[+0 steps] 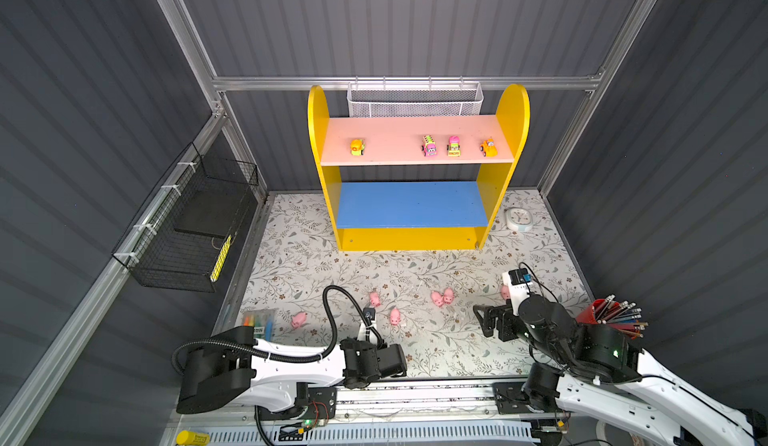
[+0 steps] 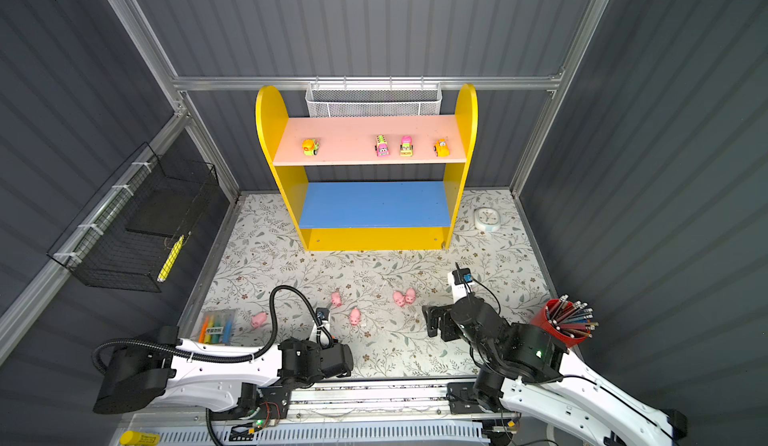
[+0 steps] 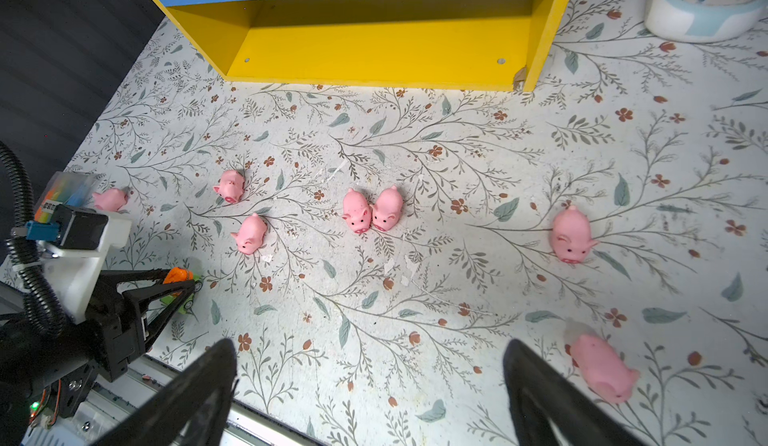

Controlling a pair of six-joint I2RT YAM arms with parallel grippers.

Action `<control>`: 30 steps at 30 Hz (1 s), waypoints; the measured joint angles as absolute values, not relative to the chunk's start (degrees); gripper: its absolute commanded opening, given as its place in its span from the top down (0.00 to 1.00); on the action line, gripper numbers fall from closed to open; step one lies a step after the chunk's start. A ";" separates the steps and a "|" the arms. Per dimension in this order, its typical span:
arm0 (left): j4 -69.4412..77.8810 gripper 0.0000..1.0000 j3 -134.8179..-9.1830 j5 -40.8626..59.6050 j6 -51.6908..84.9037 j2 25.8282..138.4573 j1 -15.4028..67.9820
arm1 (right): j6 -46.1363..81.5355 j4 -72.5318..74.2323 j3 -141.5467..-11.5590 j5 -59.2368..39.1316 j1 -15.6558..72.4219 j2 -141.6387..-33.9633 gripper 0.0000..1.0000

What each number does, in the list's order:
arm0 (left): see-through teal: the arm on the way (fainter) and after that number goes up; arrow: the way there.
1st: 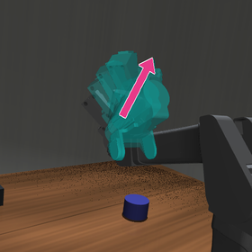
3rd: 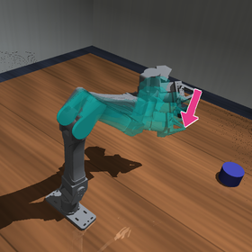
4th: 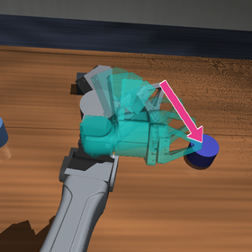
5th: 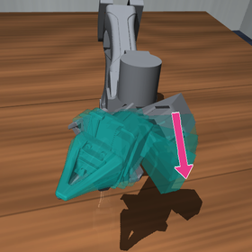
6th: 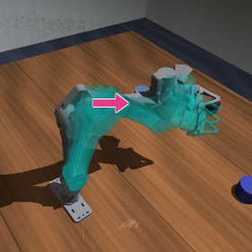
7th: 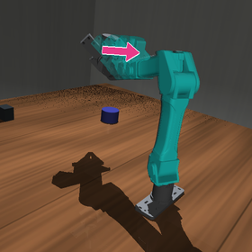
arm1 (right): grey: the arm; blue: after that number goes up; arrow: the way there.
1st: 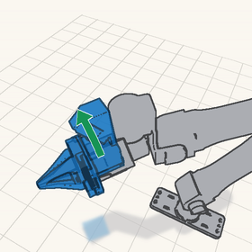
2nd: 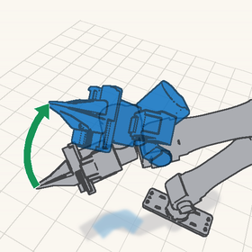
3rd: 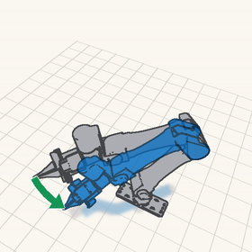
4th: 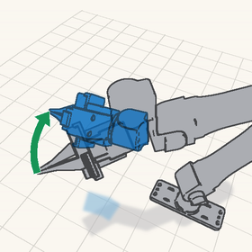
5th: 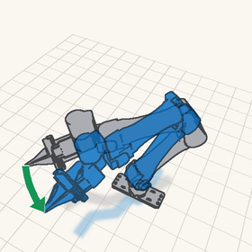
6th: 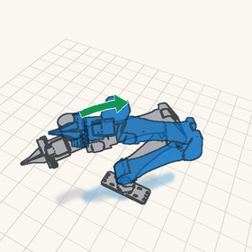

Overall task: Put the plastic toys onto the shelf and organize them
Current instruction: 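Lift the orange-green car off the table with the left gripper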

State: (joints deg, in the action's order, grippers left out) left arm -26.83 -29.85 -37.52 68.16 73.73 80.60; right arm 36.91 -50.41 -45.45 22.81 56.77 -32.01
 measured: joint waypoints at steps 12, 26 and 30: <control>-26.11 0.75 -29.82 -37.52 68.60 73.95 80.60 | 36.91 -50.83 -45.76 23.05 56.77 -32.05 0.01; -42.72 0.76 -50.65 -37.54 59.27 71.85 74.35 | 36.80 -49.84 -45.76 23.20 56.77 -32.29 0.01; -47.72 0.76 -59.44 -37.30 52.99 71.94 69.41 | 36.40 -48.82 -45.76 23.18 56.77 -32.99 0.01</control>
State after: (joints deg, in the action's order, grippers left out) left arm -47.72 -59.44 -37.30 52.99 71.94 69.41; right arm 36.40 -48.82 -45.76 23.18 56.77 -32.99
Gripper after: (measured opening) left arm 0.279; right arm 0.990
